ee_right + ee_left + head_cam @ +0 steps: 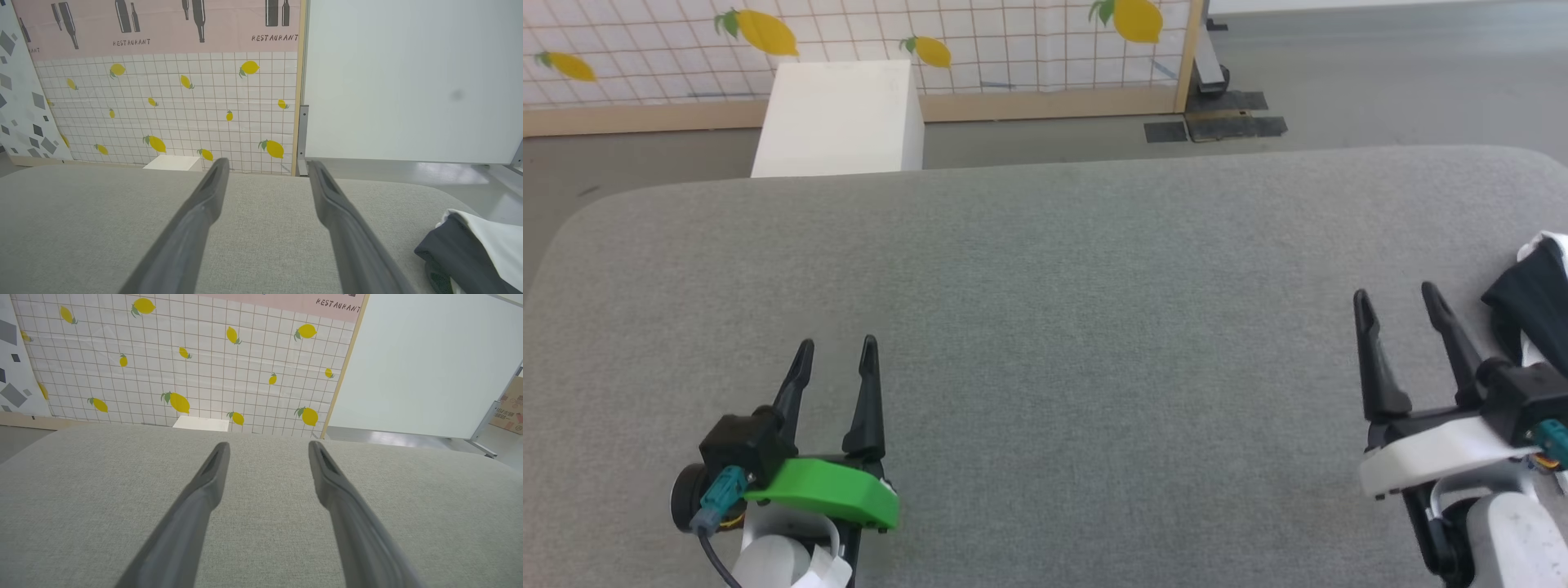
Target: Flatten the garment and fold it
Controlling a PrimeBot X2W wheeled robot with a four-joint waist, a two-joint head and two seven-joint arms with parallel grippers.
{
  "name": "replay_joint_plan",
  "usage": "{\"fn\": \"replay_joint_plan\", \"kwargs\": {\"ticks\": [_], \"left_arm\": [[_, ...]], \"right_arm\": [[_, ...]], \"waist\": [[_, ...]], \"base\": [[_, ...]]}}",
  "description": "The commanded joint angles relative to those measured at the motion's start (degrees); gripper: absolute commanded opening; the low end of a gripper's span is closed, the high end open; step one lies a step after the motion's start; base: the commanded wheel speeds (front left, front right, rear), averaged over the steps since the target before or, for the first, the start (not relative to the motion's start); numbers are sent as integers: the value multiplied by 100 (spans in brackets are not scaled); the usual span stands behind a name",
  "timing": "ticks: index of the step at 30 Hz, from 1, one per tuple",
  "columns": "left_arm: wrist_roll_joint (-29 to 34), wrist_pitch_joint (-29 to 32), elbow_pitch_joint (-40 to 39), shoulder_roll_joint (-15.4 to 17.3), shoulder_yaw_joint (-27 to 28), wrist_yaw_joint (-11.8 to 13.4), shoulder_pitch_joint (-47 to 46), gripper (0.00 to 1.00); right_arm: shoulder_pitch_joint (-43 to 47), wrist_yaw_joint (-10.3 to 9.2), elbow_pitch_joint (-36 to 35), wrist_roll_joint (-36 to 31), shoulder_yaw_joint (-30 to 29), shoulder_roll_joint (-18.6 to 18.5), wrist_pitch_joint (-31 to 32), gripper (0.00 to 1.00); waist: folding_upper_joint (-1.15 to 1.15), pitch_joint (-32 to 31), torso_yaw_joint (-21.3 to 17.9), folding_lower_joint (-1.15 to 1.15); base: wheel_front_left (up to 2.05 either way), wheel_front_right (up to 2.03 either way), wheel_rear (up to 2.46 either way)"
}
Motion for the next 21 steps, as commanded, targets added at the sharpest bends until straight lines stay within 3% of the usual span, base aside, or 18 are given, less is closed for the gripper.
{"fn": "replay_joint_plan", "kwargs": {"ticks": [1,21], "left_arm": [[36,-21,20,-31,15,-35,91,100],[0,-21,89,-58,29,0,191,100]], "right_arm": [[121,-10,-68,-79,22,53,-26,100],[544,-10,-445,-260,-9,419,167,100]], "waist": [[48,-92,96,1],[48,-62,107,1]], "base": [[0,0,0],[0,0,0]]}}
